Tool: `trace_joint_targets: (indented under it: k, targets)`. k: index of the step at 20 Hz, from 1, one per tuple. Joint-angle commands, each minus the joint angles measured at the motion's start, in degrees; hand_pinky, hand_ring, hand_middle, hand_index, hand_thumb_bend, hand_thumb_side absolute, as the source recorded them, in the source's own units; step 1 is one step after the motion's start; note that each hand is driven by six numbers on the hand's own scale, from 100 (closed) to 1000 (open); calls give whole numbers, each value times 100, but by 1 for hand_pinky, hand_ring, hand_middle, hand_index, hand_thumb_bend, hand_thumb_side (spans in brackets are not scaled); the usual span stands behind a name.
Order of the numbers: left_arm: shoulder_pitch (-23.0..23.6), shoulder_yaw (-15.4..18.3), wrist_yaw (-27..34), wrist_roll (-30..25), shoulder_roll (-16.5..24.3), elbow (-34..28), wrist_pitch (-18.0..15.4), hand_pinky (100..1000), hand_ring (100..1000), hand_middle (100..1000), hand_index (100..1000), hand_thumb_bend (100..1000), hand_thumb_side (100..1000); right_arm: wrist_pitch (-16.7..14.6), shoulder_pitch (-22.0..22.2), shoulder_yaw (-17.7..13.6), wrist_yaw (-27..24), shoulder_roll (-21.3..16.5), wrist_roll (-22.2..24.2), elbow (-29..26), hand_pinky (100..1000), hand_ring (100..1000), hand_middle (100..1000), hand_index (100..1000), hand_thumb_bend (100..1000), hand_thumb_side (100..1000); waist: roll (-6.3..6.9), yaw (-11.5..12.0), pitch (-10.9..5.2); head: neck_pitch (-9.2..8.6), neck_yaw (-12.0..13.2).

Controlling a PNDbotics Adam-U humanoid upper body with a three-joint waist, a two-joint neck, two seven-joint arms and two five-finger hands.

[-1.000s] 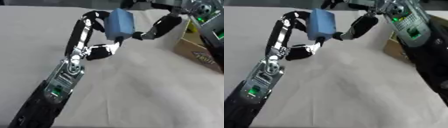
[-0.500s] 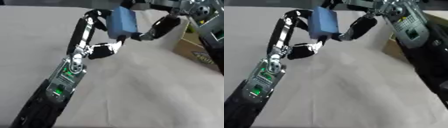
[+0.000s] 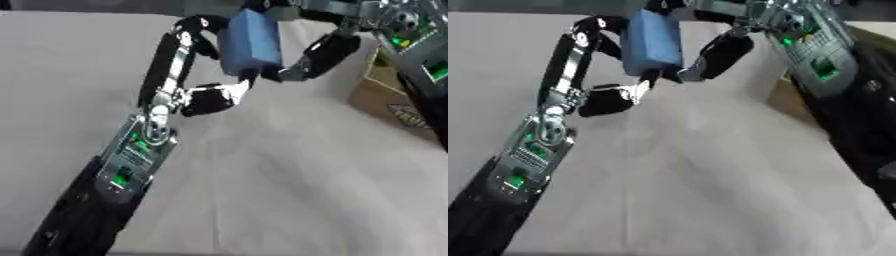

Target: Pick up the objects with one hand, pass them to the other hand, and then place them into the box on the other side of the table.

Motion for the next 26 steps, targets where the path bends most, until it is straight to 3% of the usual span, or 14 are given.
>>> trace_joint_targets:
  k: [1, 9, 17, 22, 26]
  targets:
    - [-91, -55, 24, -40, -39, -113, -12, 640, 505, 367, 486, 100, 100, 57, -92, -63, -54, -42, -69, -67, 946, 858, 816, 844, 345, 265, 29, -11, -137, 7, -15]
    - [-73, -76, 43, -25, -50, -91, 3, 643, 509, 375, 497, 100, 100, 344, -84, -69, -284, -61, -324, -119, 928, 827, 730, 761, 266, 138, 32, -21, -136, 12, -17]
    - [-53, -88, 90, 54, -57, -80, 13, 678, 552, 444, 588, 100, 236, 541, -74, -57, -411, -80, -378, -151, 907, 790, 655, 667, 173, 100, 27, -24, -131, 12, -20]
    - [-42, -90, 65, 90, -44, -70, 31, 749, 652, 566, 749, 263, 457, 619, -68, -67, -483, -116, -397, -174, 902, 781, 636, 629, 127, 100, 32, -26, -132, 2, 16]
    - [-27, -74, -62, 132, -40, -38, 160, 784, 696, 614, 804, 366, 538, 661, -67, -87, -544, -145, -412, -204, 898, 776, 629, 613, 123, 100, 31, -26, -132, -24, 38]
